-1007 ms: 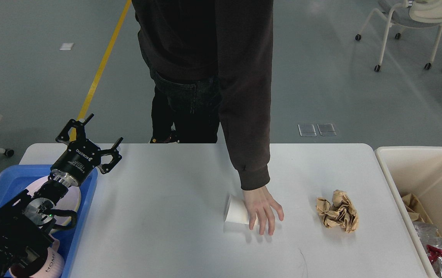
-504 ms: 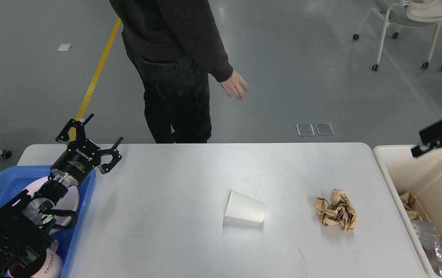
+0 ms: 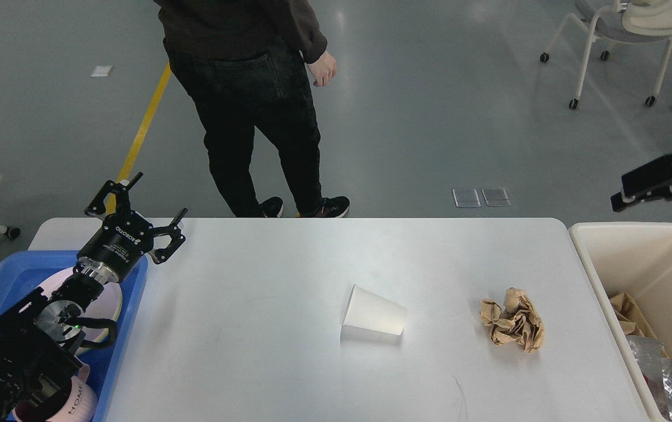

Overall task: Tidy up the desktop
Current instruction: 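Lower the right gripper and grasp the crumpled brown paper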

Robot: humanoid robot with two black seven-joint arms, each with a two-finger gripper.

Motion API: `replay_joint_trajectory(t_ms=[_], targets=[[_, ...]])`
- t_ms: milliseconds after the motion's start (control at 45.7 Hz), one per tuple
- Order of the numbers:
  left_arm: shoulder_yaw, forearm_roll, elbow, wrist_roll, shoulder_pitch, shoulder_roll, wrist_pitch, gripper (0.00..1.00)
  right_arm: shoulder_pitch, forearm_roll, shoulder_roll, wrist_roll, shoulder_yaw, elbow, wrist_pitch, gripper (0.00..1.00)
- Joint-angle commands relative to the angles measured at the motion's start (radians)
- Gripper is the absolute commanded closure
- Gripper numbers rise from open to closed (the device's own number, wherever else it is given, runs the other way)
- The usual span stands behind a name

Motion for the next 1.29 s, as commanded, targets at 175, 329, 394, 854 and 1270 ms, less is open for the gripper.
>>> replay_joint_trajectory(t_ms=[175, 329, 394, 854, 1270], targets=[[0.001, 0.0, 0.0, 0.0, 0.0, 0.0, 0.0, 0.0, -0.533, 0.311, 0.243, -0.03, 0.117, -0.209, -0.329, 0.0], [-0.001, 0.0, 0.0, 0.0, 0.0, 0.0, -0.001, 0.0, -0.556, 0.333, 0.252, -0.028, 0.174, -0.213, -0.331, 0.0], [0.001, 0.0, 0.0, 0.0, 0.0, 0.0, 0.0, 0.0, -0.573, 0.333, 0.266, -0.028, 0.179, -0.215, -0.333, 0.0], [0.001, 0.0, 0.0, 0.0, 0.0, 0.0, 0.0, 0.0, -0.657, 0.334, 0.278, -0.031, 0.289, -0.219, -0.337, 0.0], [0.001, 0.0, 0.0, 0.0, 0.0, 0.0, 0.0, 0.0, -0.832, 0.337, 0.407, -0.037, 0.311, -0.359, -0.435, 0.19]])
